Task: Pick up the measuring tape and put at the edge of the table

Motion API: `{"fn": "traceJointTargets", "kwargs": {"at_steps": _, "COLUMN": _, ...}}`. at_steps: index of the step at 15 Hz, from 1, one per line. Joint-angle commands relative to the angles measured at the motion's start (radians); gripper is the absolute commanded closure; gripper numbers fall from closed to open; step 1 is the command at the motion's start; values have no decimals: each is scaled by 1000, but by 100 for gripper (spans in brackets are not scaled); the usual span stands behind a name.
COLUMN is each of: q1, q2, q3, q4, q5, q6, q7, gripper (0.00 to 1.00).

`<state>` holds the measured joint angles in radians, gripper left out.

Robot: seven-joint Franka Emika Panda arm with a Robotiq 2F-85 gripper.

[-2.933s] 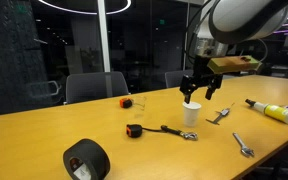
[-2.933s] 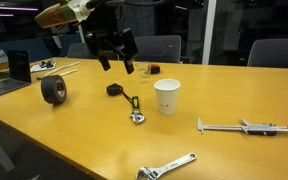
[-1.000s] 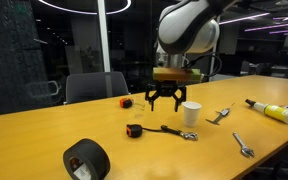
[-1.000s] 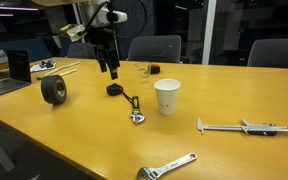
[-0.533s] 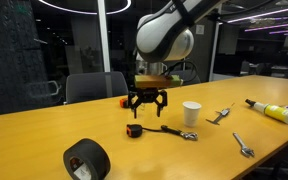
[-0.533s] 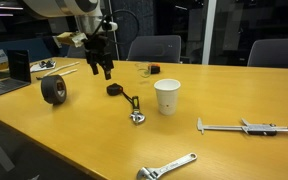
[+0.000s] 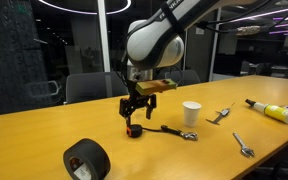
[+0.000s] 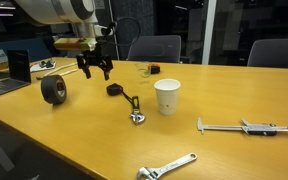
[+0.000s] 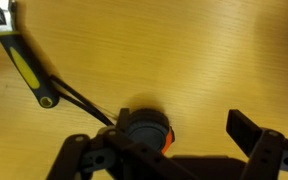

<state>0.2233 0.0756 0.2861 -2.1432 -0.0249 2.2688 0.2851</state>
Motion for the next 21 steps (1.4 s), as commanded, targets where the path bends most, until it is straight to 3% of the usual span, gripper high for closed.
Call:
{"fn": "traceJointTargets", "kwargs": {"at_steps": 1, "q1": -2, "q2": 29, "q3": -24, "q4": -7, "q5": 6, "q6": 58, "q7": -228, "gripper": 0}}
{"fn": "traceJointTargets", "kwargs": {"at_steps": 7, "q1": -59, "q2": 174, "q3": -36, "q4": 30, "q5": 83, "q6": 154, "q7": -666, "gripper": 0}}
{"fn": "traceJointTargets", "kwargs": {"at_steps": 11, "q1": -125, "q2": 272, "q3": -10, "q4": 89, "q5": 125, "q6": 127, "q7": -949, "gripper": 0}}
{"fn": "traceJointTargets", "kwargs": {"at_steps": 15, "q1": -153, "q2": 329, "q3": -10, "q4": 164, "q5": 99, "q6": 73, "q7": -1086, "gripper": 0}}
{"fn": "traceJointTargets", "kwargs": {"at_steps": 21, "q1": -144, "q2": 355, "q3": -23, "q4": 258, "q5": 78, "q6": -16, "q7": -1155, "gripper": 0}}
